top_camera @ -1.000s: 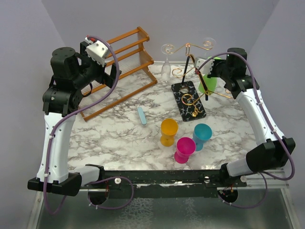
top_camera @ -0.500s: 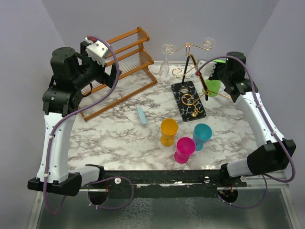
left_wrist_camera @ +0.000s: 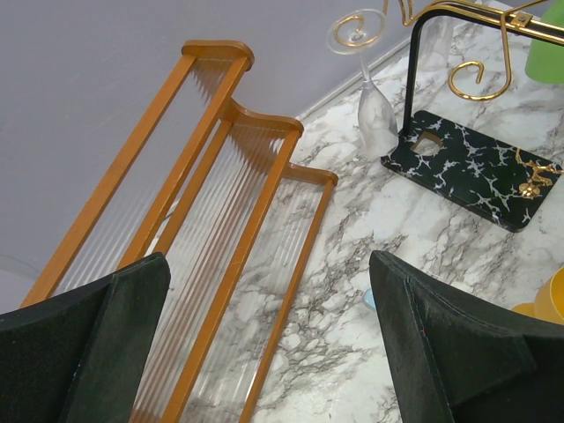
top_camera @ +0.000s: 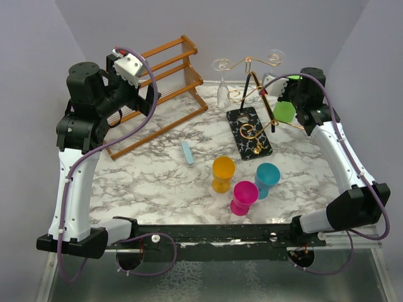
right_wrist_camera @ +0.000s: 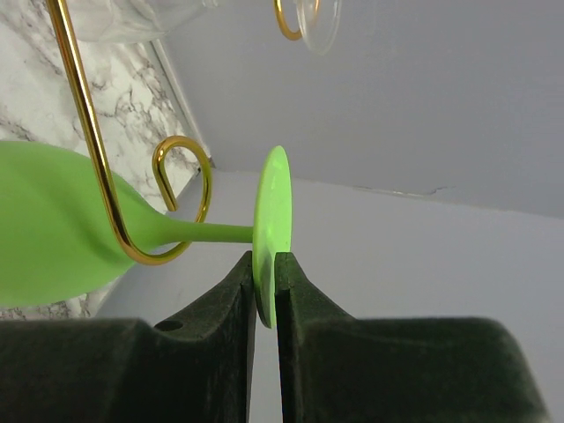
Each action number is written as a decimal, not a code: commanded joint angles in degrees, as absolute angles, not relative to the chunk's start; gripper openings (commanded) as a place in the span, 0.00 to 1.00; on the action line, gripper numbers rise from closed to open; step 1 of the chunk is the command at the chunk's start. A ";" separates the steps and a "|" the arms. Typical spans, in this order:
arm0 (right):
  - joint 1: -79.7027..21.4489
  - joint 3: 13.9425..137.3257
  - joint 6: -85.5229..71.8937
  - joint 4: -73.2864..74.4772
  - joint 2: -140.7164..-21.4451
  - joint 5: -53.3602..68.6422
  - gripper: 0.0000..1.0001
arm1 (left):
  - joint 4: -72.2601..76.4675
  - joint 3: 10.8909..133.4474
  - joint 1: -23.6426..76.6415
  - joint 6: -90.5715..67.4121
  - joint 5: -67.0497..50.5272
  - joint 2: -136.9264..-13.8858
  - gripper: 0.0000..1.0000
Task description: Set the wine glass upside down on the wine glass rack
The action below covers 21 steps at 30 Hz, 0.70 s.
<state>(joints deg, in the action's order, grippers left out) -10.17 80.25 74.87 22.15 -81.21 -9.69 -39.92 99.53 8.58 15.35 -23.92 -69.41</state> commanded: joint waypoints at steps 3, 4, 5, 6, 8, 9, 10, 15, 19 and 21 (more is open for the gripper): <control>-10.50 81.29 75.08 17.66 -82.54 -10.36 0.14 | -38.52 99.38 8.17 15.76 -25.13 -67.94 0.99; -10.54 81.37 75.13 17.52 -82.83 -10.03 0.14 | -38.57 99.38 8.17 15.75 -25.08 -67.94 0.99; -10.52 81.51 75.17 17.31 -83.06 -9.71 0.14 | -38.58 99.34 8.18 15.78 -25.10 -67.98 0.99; -10.50 81.59 74.96 17.14 -83.22 -9.28 0.14 | -38.58 99.40 8.18 15.79 -25.10 -67.99 0.99; -10.50 81.70 74.73 17.05 -83.54 -8.41 0.15 | -38.61 99.32 8.22 15.83 -25.10 -68.03 0.99; -10.54 81.74 74.58 17.01 -83.77 -8.13 0.15 | -38.59 99.32 8.16 15.89 -25.11 -68.03 0.99; -10.55 81.75 74.43 16.96 -84.01 -7.87 0.15 | -38.62 99.34 8.17 15.94 -25.06 -68.03 0.99; -10.55 81.28 74.37 17.02 -84.21 -6.71 0.15 | -38.76 99.49 8.17 15.99 -25.07 -68.16 0.99; -10.63 80.62 73.70 17.95 -84.13 -5.00 0.15 | -38.67 99.40 8.15 16.04 -25.04 -68.37 0.99; -10.63 80.18 73.46 18.46 -84.17 -4.31 0.15 | -38.67 99.40 8.17 16.05 -25.04 -68.44 0.99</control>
<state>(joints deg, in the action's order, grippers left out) -10.17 80.25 74.74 19.64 -84.07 -7.31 -39.94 99.53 8.58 15.59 -23.97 -69.36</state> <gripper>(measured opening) 0.148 0.991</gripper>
